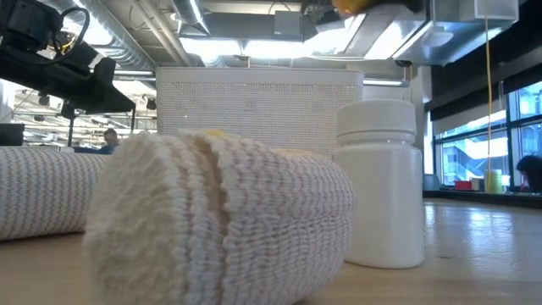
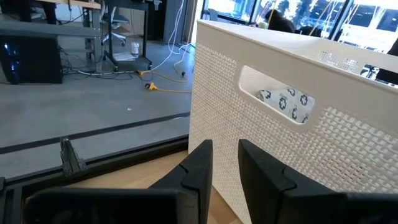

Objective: Pick & place medical supplies in basket/bin
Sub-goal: Put the orange pill bottle into the white bin

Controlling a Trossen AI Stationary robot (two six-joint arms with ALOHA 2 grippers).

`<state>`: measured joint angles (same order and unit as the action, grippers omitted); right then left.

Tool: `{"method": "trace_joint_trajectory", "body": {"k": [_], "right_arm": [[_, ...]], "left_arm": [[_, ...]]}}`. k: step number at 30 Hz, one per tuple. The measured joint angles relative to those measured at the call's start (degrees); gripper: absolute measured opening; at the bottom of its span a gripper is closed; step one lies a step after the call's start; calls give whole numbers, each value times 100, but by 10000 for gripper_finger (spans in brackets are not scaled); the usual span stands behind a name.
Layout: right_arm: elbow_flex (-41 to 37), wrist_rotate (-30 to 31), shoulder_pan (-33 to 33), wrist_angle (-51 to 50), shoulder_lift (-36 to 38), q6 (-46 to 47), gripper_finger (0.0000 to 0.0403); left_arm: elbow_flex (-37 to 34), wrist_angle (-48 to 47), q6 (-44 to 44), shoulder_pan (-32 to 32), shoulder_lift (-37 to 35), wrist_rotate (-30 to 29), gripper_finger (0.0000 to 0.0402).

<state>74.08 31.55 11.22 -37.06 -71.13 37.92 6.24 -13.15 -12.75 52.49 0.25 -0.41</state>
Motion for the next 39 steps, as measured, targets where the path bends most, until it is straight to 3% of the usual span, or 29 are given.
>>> {"method": "trace_joint_trajectory", "body": {"k": [6,9,12,20,27,39], "right_arm": [[336,-1754,-1471,1432,-147,-2316,178],[420,-2542,-2098,1969,-482,-2657,197],[553,-2958,-2600,2337,-980,-2841,207],[1364,-3011,-3330,2404,-2697,-3241,177],[2265,-3018,-3567,1538,-3943,-3475,201],[2597,-2863,-3741,225,-4886,-4485,179]], "left_arm": [[0,2,2,-1,1,-2,72],[0,2,2,0,0,-2,72],[0,1,2,-1,2,-2,72],[0,-2,4,-2,0,-2,72],[0,-9,2,-2,0,-2,72],[-3,-12,4,-1,1,-2,72]]}}
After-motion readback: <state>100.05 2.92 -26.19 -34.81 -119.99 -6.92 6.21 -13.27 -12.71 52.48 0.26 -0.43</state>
